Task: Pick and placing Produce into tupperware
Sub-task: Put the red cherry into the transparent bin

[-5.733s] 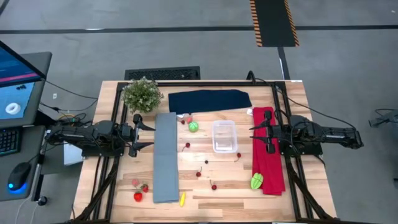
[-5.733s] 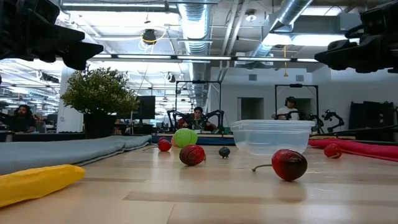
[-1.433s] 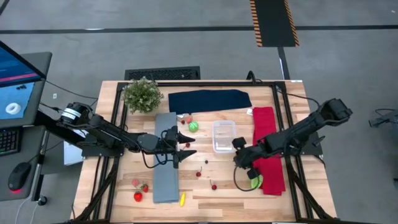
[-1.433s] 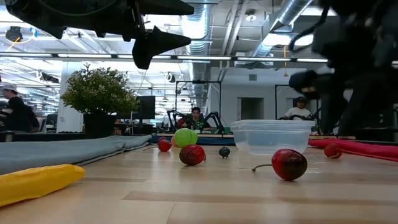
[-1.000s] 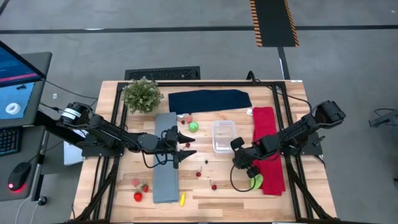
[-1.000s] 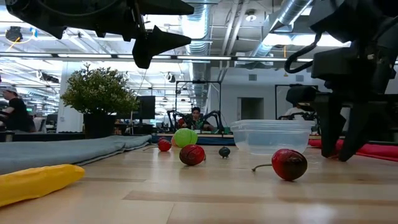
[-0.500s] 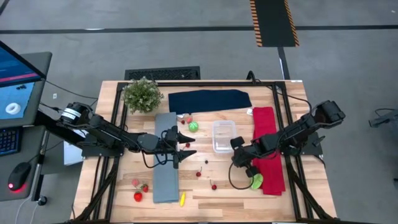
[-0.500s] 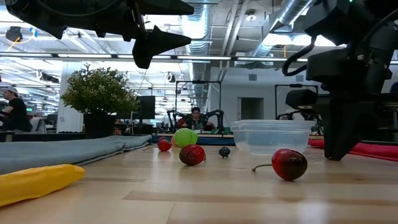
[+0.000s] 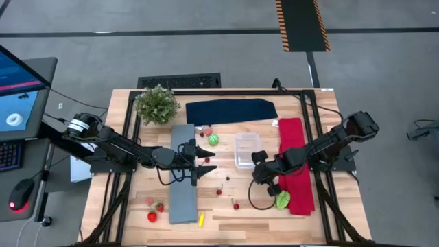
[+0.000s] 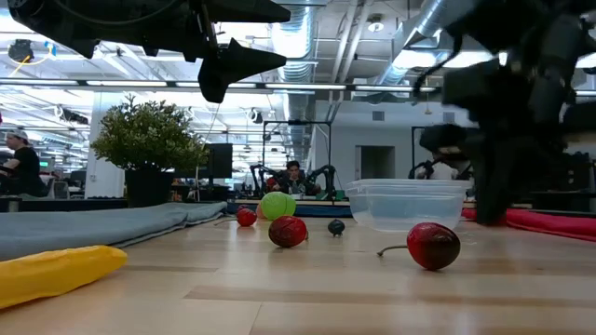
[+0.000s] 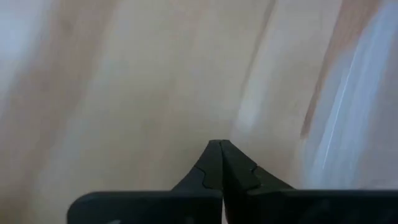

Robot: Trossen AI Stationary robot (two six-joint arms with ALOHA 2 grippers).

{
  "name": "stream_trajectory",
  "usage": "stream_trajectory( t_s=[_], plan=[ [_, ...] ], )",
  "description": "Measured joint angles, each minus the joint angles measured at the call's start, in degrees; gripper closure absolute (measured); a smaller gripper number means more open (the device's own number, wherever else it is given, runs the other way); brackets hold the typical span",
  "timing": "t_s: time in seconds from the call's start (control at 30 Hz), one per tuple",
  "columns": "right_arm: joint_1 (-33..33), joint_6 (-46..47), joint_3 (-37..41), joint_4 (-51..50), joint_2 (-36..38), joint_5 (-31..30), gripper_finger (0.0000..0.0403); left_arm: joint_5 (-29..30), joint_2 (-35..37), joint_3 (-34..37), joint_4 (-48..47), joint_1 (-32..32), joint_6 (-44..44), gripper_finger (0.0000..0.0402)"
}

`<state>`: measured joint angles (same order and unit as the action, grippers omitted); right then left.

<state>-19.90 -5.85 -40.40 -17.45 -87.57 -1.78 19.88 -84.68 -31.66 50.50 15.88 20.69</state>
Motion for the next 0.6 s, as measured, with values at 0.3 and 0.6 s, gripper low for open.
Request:
stream_trajectory(
  t_s=[0.3, 0.6],
  plan=[
    [-1.9, -1.8, -8.8, -9.1, 0.1, -2.5, 0.0391, 0.0, 0.0, 0.0, -0.1, 0.0, 0.0, 0.0132],
    [2.0, -8.0, -12.9, -10.4, 0.2, -9.6, 0.0393, 0.0, 0.0, 0.0, -0.1, 0.0, 0.0, 0.0132]
  ],
)
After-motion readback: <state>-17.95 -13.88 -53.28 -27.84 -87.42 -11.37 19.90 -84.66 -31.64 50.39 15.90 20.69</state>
